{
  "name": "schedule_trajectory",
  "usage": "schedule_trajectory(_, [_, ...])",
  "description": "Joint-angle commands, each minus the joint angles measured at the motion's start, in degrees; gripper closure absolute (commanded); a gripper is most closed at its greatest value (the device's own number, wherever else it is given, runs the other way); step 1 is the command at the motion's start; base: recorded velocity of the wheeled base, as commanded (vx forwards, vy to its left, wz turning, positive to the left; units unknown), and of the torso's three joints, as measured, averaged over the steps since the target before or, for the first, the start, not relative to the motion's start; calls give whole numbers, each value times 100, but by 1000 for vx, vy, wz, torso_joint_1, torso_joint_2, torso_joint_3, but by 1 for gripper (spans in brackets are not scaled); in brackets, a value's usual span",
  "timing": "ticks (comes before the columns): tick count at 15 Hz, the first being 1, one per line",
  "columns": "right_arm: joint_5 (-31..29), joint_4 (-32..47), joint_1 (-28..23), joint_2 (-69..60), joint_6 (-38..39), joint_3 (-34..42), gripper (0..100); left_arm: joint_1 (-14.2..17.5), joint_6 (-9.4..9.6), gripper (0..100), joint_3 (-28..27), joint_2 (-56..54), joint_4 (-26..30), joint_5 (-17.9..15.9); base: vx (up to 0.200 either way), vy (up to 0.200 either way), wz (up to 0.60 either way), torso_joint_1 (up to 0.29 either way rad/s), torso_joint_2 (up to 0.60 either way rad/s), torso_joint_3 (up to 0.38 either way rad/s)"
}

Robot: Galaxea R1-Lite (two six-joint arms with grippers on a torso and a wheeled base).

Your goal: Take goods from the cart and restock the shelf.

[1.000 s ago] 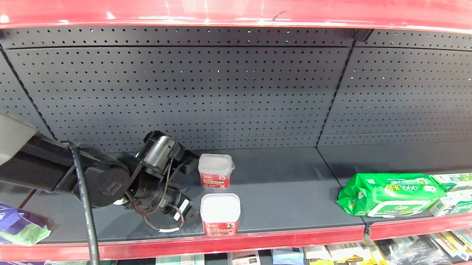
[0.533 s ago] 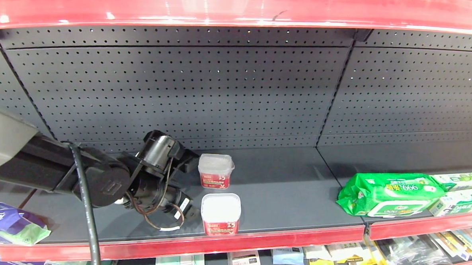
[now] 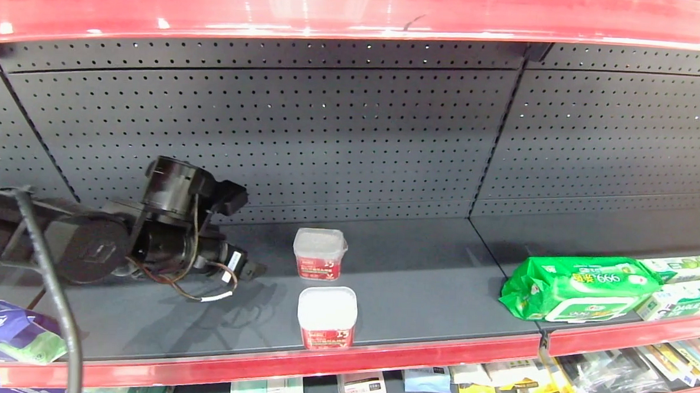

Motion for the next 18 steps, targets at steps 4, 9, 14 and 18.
schedule_trajectory(4, [1,0,2,-2,-2,0,0,1153,1,0,1344,-2815,-4,-27,0,0,0,0,0,0])
schedule_trajectory(9, [1,0,2,-2,-2,0,0,1513,-113,0,1696,-4863,656,-861,0,0,0,0,0,0])
schedule_trajectory(14, [1,0,-7,-2,-2,0,0,2067,-544,0,1555,-6155,480,-1178,0,0,0,0,0,0])
schedule_trajectory(18, [1,0,2,-2,-2,0,0,3368,-764,0,1828,-7008,489,-1301,0,0,0,0,0,0])
